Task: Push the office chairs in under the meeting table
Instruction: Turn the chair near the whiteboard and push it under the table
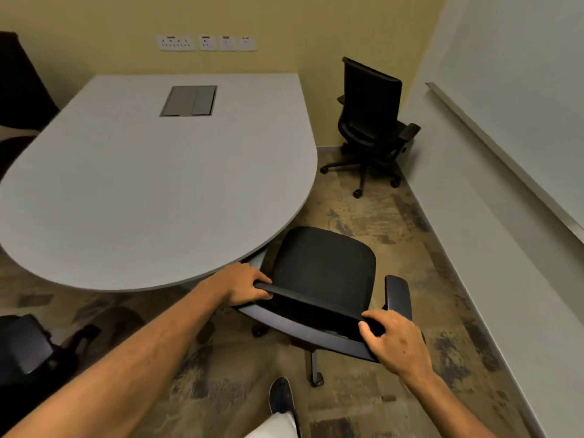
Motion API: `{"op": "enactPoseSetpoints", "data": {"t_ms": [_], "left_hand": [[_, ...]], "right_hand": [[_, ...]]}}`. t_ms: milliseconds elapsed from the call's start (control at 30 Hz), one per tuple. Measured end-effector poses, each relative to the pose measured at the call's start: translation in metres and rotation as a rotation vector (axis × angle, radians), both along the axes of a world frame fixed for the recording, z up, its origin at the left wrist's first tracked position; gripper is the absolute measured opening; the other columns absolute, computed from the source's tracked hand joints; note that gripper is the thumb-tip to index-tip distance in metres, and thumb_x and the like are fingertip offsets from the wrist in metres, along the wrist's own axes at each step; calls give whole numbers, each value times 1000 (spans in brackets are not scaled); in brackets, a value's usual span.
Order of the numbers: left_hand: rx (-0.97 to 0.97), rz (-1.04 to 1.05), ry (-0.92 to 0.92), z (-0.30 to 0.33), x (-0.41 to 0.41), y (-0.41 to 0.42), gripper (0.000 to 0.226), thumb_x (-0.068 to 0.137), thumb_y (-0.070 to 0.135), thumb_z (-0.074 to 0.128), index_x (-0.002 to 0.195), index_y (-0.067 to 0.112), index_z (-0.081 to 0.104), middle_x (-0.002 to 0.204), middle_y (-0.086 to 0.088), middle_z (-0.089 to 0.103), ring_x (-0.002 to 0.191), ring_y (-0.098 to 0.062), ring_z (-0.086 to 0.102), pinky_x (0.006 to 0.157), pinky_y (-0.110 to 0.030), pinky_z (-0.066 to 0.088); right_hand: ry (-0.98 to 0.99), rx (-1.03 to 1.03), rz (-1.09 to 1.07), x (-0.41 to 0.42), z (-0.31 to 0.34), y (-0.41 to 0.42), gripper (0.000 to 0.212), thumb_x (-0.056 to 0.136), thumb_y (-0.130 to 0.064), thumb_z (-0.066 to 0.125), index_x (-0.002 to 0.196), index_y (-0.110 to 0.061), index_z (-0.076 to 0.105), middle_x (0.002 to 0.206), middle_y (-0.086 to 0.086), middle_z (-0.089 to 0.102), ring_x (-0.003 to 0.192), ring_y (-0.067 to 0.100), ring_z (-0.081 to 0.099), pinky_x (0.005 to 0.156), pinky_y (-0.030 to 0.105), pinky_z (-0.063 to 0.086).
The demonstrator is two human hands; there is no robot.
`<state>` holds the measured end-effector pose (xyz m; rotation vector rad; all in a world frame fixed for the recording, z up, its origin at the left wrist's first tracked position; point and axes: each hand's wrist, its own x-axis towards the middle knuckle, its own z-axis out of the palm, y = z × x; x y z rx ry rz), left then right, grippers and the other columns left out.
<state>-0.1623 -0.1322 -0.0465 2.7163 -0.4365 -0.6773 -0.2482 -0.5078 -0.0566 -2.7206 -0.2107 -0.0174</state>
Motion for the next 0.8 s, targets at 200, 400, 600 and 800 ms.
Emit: {"op": "enactPoseSetpoints", "data": {"t_ms": [200, 400, 600, 800], "left_hand": [[-27, 112, -36, -12, 40, -24, 51, 82, 69, 47, 123, 45, 66, 116, 13, 70, 80, 0, 54, 72, -20, 37], [-65, 242, -19, -20, 78, -49, 56, 83, 72, 39, 106, 35, 73, 95, 12, 72, 78, -3, 60, 75, -31, 49], [-51, 374, -28, -15, 99, -66, 49, 90, 67, 43, 115, 35, 71, 101, 11, 71, 81, -4, 59, 78, -29, 49], [-10, 522, -13, -9, 102, -98, 49, 89, 66, 47, 123, 38, 68, 114, 13, 71, 87, -3, 57, 82, -28, 45]], "right_hand": [[60, -50, 87, 95, -2, -35, 33, 84, -57, 52, 105, -40, 72, 96, -20, 71, 90, 3, 63, 72, 29, 52], [92, -184, 145, 201, 4, -55, 29, 81, -62, 47, 92, -47, 70, 81, -17, 70, 75, 6, 60, 57, 25, 43], [103, -173, 259, 275, 7, -63, 36, 79, -63, 46, 93, -45, 73, 76, -18, 69, 72, 6, 61, 60, 28, 49], [153, -174, 401, 336, -3, -85, 34, 74, -59, 44, 94, -51, 70, 83, -21, 70, 80, 7, 63, 62, 29, 47]]}}
